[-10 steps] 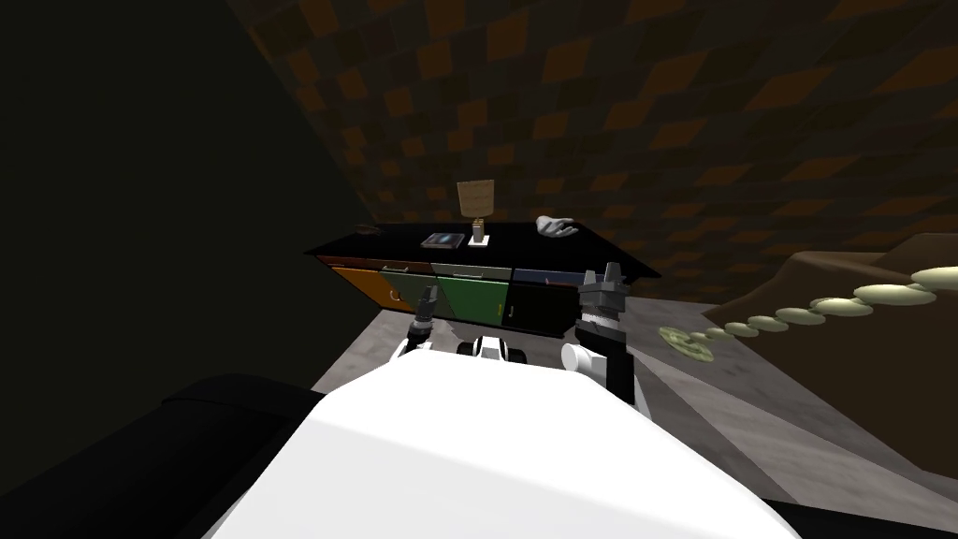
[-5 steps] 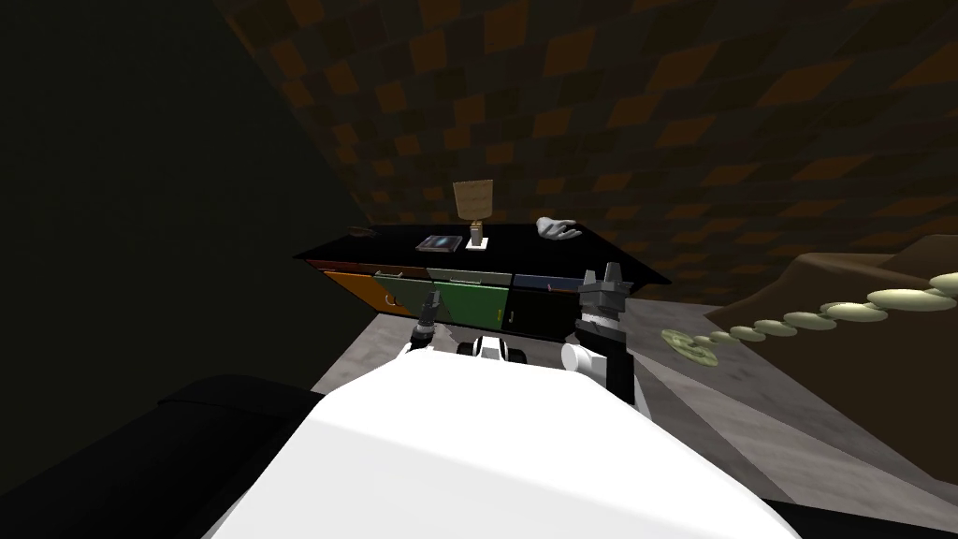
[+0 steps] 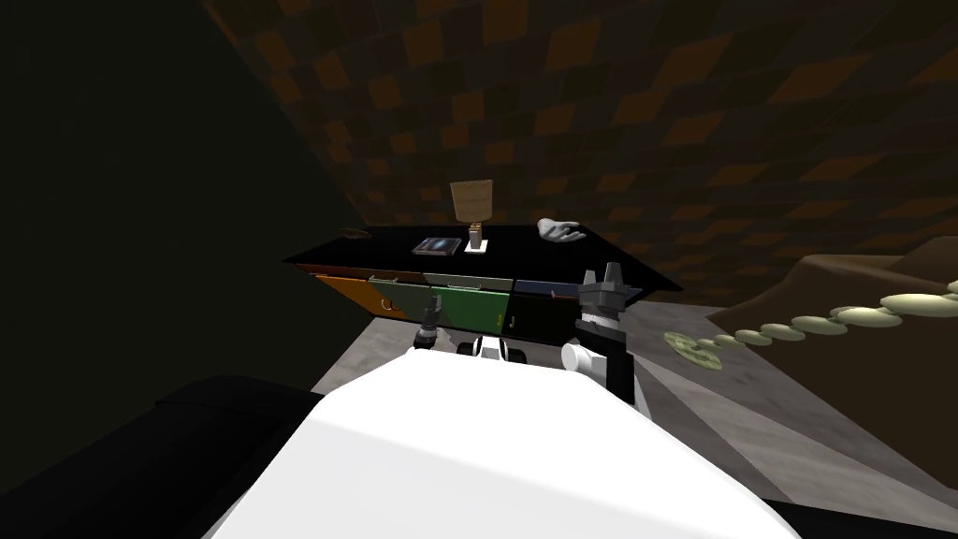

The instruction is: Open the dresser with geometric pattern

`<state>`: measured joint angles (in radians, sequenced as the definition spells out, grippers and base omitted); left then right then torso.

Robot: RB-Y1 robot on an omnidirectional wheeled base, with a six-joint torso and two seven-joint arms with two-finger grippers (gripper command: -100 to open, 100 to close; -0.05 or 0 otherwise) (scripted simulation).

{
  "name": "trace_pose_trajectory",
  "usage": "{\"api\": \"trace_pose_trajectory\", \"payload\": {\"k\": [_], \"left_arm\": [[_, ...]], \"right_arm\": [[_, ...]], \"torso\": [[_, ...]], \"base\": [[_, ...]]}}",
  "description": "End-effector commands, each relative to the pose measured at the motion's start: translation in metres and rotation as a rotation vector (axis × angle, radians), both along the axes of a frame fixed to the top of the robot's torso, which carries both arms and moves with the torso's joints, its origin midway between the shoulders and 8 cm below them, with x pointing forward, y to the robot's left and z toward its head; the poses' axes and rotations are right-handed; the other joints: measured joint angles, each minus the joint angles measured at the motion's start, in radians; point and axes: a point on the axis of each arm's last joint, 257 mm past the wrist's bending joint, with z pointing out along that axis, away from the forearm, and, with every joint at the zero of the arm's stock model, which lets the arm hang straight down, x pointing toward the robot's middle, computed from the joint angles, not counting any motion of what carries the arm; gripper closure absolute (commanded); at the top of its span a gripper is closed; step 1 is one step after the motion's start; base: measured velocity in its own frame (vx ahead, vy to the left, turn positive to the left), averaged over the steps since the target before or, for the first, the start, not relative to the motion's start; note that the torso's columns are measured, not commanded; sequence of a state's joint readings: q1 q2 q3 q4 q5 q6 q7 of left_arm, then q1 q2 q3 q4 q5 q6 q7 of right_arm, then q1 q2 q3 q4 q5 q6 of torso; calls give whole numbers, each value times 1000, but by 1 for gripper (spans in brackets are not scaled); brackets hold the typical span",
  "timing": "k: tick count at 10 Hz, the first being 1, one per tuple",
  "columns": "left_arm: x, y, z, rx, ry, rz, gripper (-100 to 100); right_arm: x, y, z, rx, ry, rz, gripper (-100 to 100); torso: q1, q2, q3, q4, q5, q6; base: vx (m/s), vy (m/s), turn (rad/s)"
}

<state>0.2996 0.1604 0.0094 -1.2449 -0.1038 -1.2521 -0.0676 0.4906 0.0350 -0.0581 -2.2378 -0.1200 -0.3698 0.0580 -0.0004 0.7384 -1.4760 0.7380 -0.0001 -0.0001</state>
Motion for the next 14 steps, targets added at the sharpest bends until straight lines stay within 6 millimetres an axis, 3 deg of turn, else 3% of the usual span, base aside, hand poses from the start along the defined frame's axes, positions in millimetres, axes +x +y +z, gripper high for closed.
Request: {"api": "trace_pose_trajectory", "payload": {"k": [1, 8, 9, 10, 14], "left_arm": [[-4, -8, -14, -16, 12, 4, -100], [-9, -43, -36, -130, 23, 26, -100], [-9, -39, -36, -118, 23, 24, -100], [5, -39, -30, -119, 22, 21, -100], [23, -39, -21, -119, 22, 18, -100]], "right_arm": [[0, 0, 0, 0, 0, 0, 0], [0, 0, 0, 0, 0, 0, 0], [0, 0, 0, 0, 0, 0, 0], [0, 0, 0, 0, 0, 0, 0], [0, 0, 0, 0, 0, 0, 0]], "torso": [[0, 1, 1, 0, 0, 0], [0, 1, 1, 0, 0, 0], [0, 1, 1, 0, 0, 0], [1, 1, 1, 0, 0, 0], [0, 0, 0, 0, 0, 0]], "base": [[78, 6, -19], [58, 4, -12], [13, -1, -1], [-20, -3, 19], [-27, -6, 9]]}}
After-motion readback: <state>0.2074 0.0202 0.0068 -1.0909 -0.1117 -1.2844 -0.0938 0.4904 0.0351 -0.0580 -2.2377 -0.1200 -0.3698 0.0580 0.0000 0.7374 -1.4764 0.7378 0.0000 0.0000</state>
